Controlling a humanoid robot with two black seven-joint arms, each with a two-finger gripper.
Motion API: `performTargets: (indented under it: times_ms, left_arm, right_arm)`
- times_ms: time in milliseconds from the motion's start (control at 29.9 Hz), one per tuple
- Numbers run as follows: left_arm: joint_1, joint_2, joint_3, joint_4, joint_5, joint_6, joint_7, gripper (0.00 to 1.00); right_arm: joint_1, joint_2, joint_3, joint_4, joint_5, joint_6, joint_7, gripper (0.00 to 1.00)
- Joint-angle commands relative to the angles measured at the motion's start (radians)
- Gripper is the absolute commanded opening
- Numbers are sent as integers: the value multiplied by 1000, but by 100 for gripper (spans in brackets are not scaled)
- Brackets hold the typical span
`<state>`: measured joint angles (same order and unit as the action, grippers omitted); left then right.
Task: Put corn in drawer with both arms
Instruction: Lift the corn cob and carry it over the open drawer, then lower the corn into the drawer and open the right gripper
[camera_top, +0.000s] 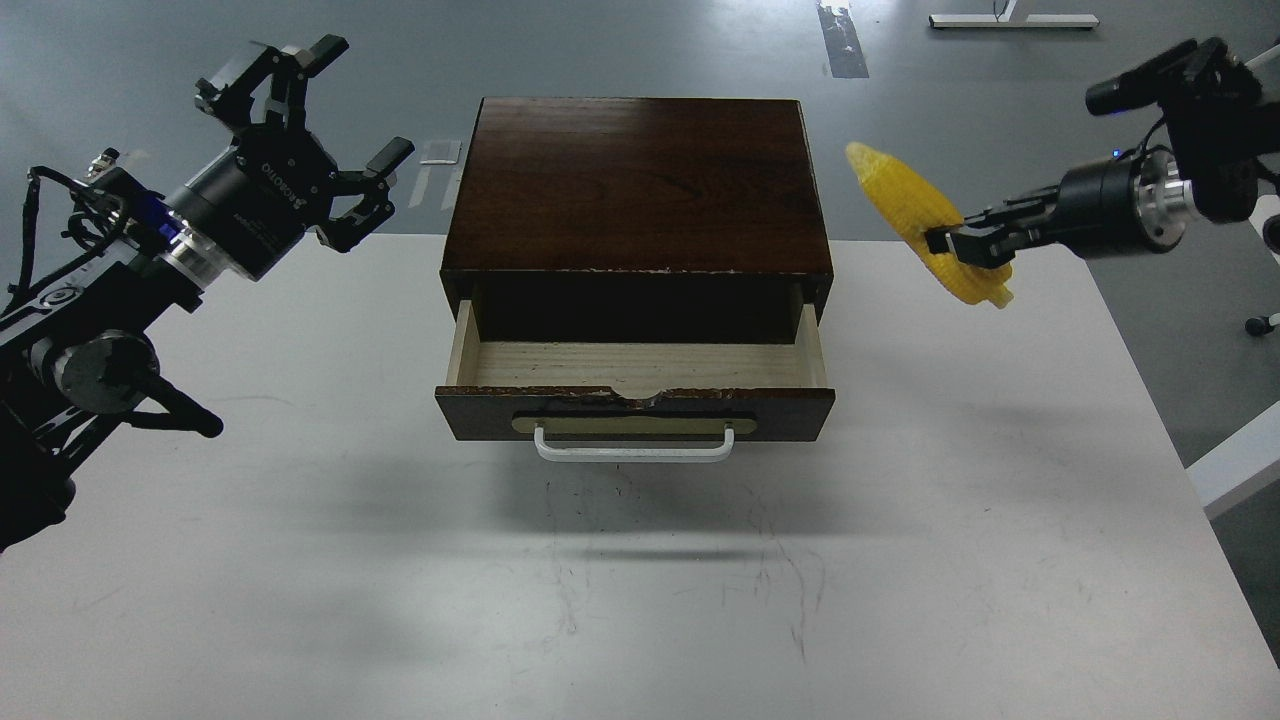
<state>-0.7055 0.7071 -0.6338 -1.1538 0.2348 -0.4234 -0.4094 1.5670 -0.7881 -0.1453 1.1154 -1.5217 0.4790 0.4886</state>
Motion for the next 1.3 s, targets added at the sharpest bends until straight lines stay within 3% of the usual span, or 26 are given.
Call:
performTargets:
  times_ms: [0, 401, 735, 802, 835, 869, 969, 1136, 1269]
  left_arm:
    - [0, 2, -1, 0, 0, 0, 0, 98]
    - [0, 0, -3, 0, 0, 0, 1, 98]
    - [0, 0, -1, -1, 0, 0, 1, 98]
    - [0, 0, -3, -1, 0, 0, 1, 98]
    - [0, 0, -1, -1, 0, 0, 1, 98]
    - [0, 0, -1, -1, 0, 0, 1, 98]
    - [1, 0, -1, -1, 0, 0, 1, 98]
    - [0, 0, -1, -6, 0, 0, 1, 98]
    - [0, 2, -3, -6, 0, 0, 1, 98]
  right_arm:
    - [158, 97, -68, 27, 64, 10, 0, 4]
    - [245, 409, -230, 23, 67, 10, 0, 6]
    - [203, 457, -235, 26, 67, 10, 0, 14]
    - [199, 461, -235, 26, 67, 10, 0, 22]
    - [197, 466, -235, 26, 67, 10, 0, 32]
    - [193, 467, -235, 26, 69, 10, 0, 50]
    - [192, 469, -234, 24, 72, 10, 0, 72]
    - [192, 463, -234, 26, 104, 10, 0, 91]
    - [203, 452, -221, 18, 153, 10, 0, 96]
